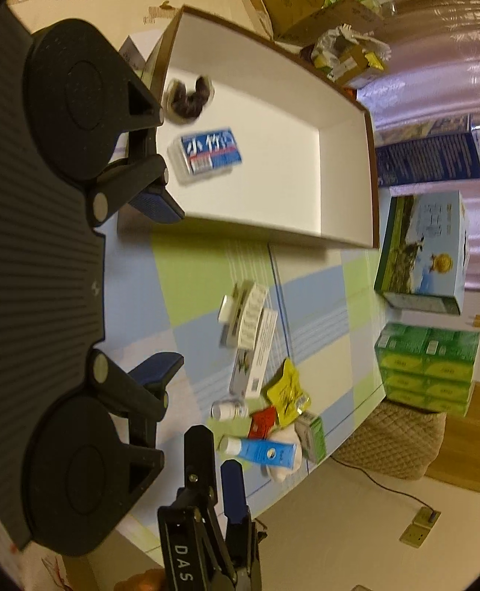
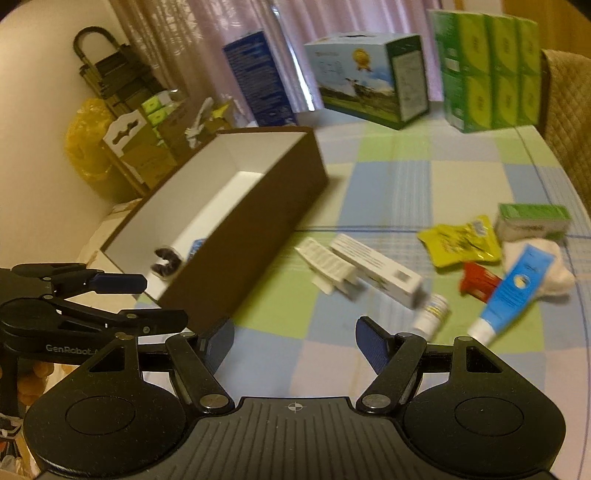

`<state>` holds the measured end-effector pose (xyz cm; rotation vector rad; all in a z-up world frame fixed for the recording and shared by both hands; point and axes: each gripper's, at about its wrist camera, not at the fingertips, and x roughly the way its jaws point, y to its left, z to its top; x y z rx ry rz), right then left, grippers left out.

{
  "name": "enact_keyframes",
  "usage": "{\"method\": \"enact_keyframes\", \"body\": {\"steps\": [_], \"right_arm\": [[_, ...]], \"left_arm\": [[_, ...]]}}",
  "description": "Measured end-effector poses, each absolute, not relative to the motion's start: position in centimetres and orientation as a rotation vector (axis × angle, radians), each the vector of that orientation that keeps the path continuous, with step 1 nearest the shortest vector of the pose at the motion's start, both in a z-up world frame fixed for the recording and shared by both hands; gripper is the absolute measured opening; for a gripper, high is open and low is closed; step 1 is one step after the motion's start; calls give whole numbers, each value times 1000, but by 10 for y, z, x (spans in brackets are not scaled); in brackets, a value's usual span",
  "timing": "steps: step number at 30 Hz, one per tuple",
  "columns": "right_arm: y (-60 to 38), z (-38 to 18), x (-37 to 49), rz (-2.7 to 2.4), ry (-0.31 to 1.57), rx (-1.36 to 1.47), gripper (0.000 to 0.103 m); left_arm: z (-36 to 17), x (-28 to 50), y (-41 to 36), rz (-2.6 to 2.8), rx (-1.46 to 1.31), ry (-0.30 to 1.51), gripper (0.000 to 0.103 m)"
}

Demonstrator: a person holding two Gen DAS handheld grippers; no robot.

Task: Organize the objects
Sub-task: 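Withdraw both tools from the box back toward the table items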

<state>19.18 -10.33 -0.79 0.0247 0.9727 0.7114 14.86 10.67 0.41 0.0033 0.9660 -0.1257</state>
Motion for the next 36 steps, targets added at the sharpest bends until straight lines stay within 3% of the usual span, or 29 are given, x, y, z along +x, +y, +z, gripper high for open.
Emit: {"method": "enact_keyframes", "body": {"steps": [19,36], "right_arm": [[-197,-33,229,451,999,80,70],[-227,-76,274,322,1078,110,70]], "left_arm": [[-28,197,29,-134,35,984,74],[-82,273,24,17,-22,1051,76]]}}
